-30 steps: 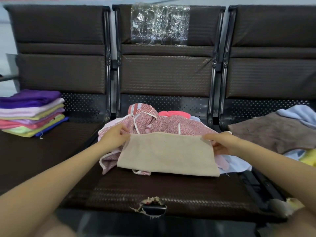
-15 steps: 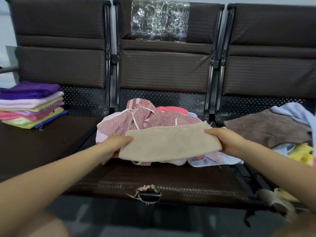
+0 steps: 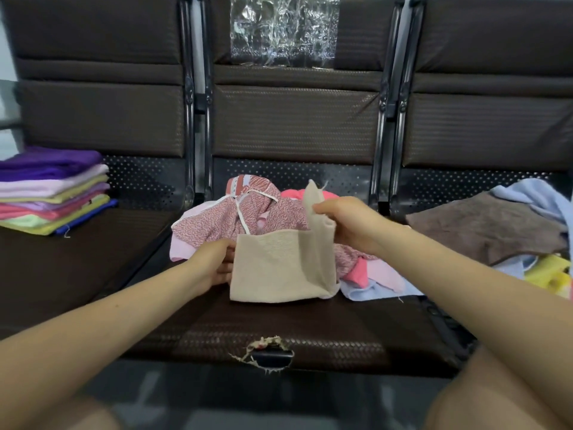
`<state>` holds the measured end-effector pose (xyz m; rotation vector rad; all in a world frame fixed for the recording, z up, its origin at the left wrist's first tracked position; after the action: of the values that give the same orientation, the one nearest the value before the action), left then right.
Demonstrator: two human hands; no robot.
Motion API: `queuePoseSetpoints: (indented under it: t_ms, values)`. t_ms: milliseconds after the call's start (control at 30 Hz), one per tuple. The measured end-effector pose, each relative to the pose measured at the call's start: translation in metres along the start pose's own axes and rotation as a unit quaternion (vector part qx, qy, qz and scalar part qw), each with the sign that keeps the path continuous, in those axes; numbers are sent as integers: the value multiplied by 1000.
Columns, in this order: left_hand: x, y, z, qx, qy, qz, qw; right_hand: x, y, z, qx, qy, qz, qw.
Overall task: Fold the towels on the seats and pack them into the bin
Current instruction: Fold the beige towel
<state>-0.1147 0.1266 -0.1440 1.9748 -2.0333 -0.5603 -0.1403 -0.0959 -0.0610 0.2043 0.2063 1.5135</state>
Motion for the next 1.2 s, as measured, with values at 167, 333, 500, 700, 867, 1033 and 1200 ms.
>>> queuePoseSetpoints:
  t_ms: [167,333,500,700,867,1033,1200]
  values:
    - [-12,4,-1,-28,40,-17,999,66,-8,-16,-15,115,62,991]
    - [-29,4,1,-27,-2,-21,999,103,-15,-43,26,194,164,967]
    - [-25,3,-10,38,-104,-18,994,73,-22,-30,-16,201,121,972]
    - [-6,0,-1,56,-282,53,956,-7,-35,-27,-70,287,-52,954]
    - [-4,-11,2,46,-266,38,962,-24,-28,-61,87,245,-1,965]
    - [-11,-14,0,70,-224,-10,972,-13,-28,-63,94,200,25,975]
    - [-17,-10,2,89,-220,-29,971,14,-25,-69,122,180,88,972]
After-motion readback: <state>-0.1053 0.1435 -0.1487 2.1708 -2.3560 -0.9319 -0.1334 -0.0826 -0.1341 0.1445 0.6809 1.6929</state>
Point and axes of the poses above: each hand's wrist, its own y-axis away from the middle knuckle, its own x-axis out of the palm, z = x × y, the point moved 6 cm from there along -y, towards the middle knuckle, and after that the axes turned 4 degrees about -y, right-handed, at the moved point
